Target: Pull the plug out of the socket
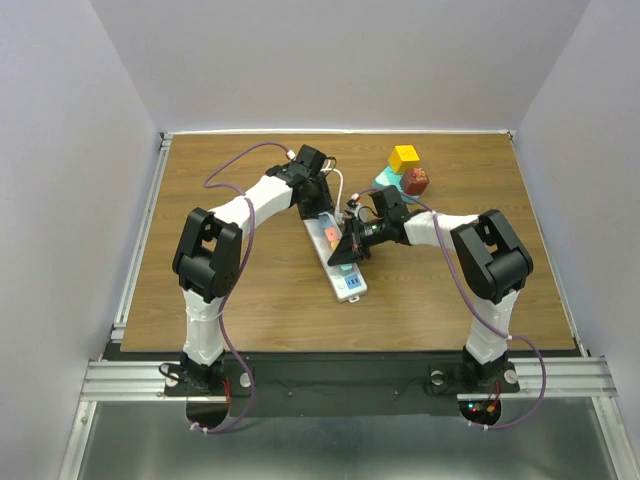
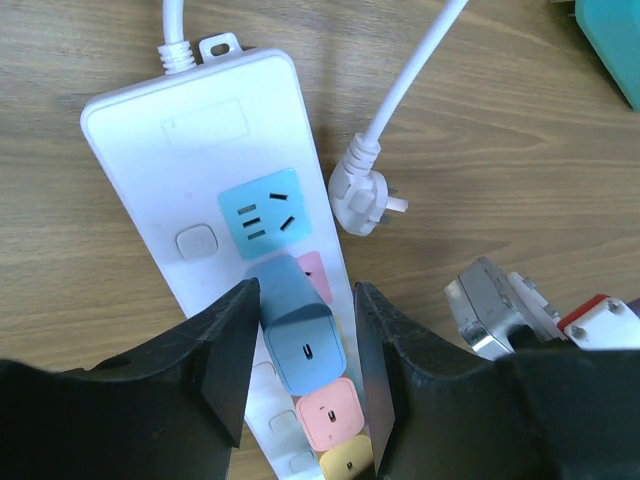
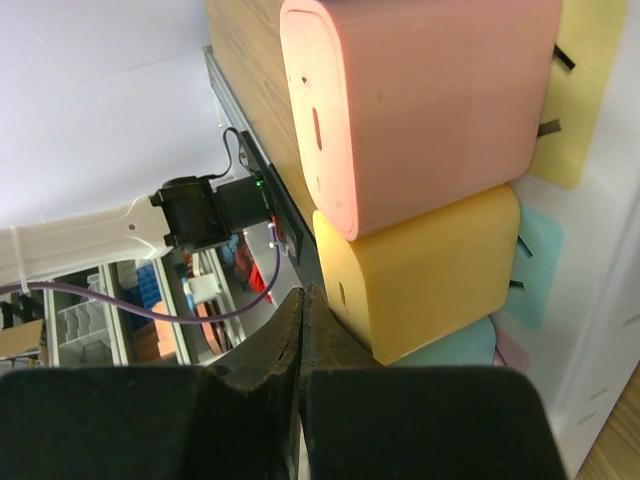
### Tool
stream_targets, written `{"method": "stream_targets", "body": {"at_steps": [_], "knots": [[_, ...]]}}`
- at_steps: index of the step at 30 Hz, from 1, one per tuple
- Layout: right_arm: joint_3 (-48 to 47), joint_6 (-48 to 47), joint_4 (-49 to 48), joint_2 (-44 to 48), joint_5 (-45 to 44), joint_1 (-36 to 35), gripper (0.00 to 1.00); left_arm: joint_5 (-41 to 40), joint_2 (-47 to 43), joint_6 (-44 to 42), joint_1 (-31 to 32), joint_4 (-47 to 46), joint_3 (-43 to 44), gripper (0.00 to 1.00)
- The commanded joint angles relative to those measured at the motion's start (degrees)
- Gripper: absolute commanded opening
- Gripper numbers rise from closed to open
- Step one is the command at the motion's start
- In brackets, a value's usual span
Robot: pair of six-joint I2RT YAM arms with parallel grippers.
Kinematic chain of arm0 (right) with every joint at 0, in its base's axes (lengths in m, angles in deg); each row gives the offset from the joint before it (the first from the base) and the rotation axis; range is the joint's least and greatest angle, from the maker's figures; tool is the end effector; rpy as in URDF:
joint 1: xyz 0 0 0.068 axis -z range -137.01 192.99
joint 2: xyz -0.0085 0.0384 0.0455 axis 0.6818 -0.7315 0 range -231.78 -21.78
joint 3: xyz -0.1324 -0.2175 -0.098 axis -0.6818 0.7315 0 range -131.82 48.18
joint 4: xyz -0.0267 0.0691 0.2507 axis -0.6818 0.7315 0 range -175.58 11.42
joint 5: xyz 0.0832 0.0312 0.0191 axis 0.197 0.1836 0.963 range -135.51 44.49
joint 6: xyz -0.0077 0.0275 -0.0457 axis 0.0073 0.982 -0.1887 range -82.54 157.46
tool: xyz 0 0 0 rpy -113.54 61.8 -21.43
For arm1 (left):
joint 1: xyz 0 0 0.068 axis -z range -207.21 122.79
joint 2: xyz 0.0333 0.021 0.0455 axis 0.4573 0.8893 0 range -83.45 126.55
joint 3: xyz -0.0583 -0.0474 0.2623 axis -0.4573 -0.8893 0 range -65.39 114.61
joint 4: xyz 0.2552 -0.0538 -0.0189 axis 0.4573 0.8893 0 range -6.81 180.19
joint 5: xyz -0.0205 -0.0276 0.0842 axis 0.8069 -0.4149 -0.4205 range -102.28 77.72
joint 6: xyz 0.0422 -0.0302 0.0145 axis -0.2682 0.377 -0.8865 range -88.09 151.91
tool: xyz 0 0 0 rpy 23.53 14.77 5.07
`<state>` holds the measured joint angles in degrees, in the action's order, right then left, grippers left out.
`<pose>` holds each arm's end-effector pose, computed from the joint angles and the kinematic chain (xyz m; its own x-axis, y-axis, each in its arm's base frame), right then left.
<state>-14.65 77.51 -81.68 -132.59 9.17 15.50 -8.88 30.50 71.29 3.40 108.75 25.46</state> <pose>0.3243 0.2013 0.1441 -0.9935 -0.0975 -0.0594 -0.0972 0.4483 0.8886 0.3849 -0.2301 0.2317 -0.8433 -0.2370 -0.4824 0.0090 0.8912 -0.4535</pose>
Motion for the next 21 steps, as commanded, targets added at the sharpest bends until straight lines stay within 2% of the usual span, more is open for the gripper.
{"method": "stream_targets", "body": {"at_steps": [1, 5, 12, 17, 21], "knots": [[2.5, -2.1, 5.5, -4.0, -10.9, 1.3, 0.00, -1.6, -1.5, 1.1, 1.3, 1.6, 2.6, 0.53], [1.6, -2.3, 5.3, -5.4, -10.4, 1.3, 0.00, -1.8, -1.4, 1.9, 3.0, 2.1, 2.0, 0.53], [1.0, -2.8, 5.1, -6.7, -9.9, 1.4, 0.00, -2.1, -3.8, 3.8, 3.9, 1.4, -4.5, 0.53], [0.9, -3.0, 4.7, -7.6, -9.7, 1.3, 0.00, -2.9, -4.1, 4.8, 4.4, 1.5, -4.2, 0.53], [0.9, -3.4, 4.7, -7.7, -9.6, 1.4, 0.01, -4.8, -1.3, 4.5, 4.4, 2.8, -0.2, 0.50]]}}
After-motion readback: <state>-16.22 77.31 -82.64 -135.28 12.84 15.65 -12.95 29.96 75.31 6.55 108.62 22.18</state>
